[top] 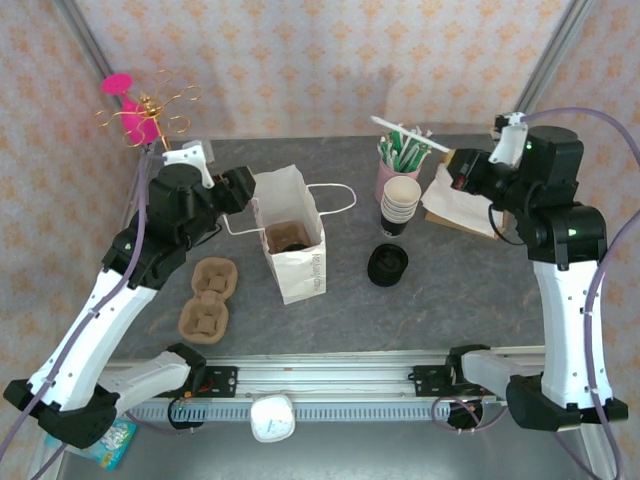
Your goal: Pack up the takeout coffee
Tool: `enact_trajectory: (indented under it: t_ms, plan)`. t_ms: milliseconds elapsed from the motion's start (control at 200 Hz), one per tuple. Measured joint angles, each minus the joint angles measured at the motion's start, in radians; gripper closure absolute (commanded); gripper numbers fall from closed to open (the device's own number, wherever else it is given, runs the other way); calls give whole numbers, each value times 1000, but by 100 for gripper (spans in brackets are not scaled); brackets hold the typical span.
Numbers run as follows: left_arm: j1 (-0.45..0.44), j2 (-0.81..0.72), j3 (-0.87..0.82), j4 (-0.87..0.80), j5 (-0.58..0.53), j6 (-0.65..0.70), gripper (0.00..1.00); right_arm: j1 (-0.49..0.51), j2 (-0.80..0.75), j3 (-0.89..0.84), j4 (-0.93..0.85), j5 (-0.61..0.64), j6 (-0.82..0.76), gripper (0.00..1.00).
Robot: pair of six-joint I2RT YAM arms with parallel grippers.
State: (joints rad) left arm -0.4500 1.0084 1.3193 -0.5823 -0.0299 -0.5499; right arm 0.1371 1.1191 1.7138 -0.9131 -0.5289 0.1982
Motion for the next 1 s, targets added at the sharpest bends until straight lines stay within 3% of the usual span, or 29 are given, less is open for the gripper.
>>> enact_trajectory:
  t_ms: [265,430,571,766,1001]
  plan:
    - [0,-66,-55,-64,-57,-35,46,299,51,1,39,-7,14,100]
    - [0,-85,-79,-99,-69,-56,47,486,147,34,13,99,12,100]
    - [0,-96,-97,-119,-80,-63,46,560,188,37,-54,201,9,99]
    - [0,-100,-119,-121,-83,-63,46,661,258,89,-134,316,2,89]
    - [0,-81,-122,-119,-80,-60,46,715,468,243,-157,410,-25,59]
